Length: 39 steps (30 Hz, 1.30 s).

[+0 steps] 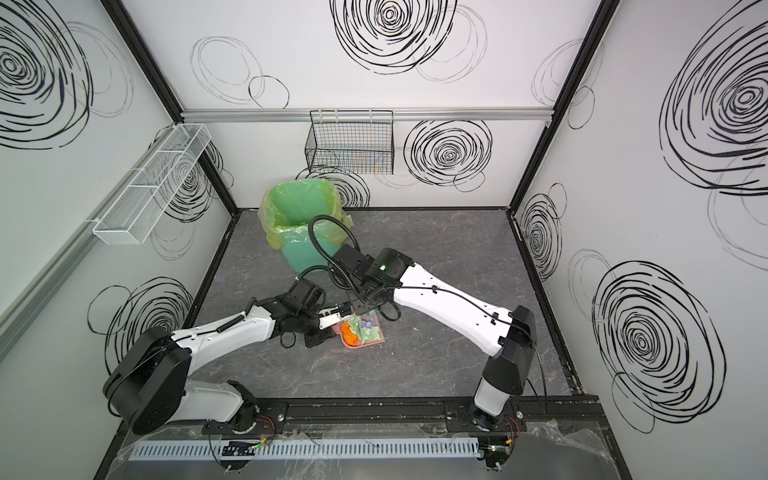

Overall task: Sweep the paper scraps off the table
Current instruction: 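Brush the scrap pile into the dustpan with the right gripper, then lift the loaded dustpan toward the green bin with the left gripper while the right withdraws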

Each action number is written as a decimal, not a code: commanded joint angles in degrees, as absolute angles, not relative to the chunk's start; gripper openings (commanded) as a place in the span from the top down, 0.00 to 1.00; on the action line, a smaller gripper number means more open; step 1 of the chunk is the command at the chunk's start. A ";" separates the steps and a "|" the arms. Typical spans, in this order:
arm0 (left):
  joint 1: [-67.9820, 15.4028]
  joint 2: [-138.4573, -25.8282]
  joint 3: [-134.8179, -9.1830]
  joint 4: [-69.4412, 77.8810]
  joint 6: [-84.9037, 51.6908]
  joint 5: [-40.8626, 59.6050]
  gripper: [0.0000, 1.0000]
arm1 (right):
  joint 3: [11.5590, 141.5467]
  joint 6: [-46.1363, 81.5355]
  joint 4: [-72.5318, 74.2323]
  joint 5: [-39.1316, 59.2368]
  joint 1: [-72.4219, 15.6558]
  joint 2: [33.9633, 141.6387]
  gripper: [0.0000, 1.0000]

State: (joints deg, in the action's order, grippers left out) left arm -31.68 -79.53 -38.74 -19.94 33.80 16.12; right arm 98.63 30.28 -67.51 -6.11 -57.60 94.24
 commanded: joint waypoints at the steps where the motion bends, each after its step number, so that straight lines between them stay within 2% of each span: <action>1: -31.11 -79.98 -37.41 -17.05 34.34 19.72 1.00 | 99.65 32.07 -69.54 -8.58 -56.72 91.58 1.00; 11: -29.90 -78.91 -36.41 -13.00 35.16 21.91 1.00 | 91.36 33.65 -69.49 -10.99 -49.65 82.87 1.00; 18: -29.03 -78.18 -36.19 -11.89 35.33 23.86 1.00 | 79.74 31.75 -62.02 -10.68 -44.50 72.90 1.00; 29: -27.30 -70.87 -36.14 -14.58 36.11 29.25 1.00 | 73.91 29.26 -59.67 -9.43 -38.91 71.96 1.00; 39: -25.71 -65.06 -46.62 -28.84 39.51 31.00 1.00 | 69.56 28.40 -57.01 -8.05 -36.36 71.24 1.00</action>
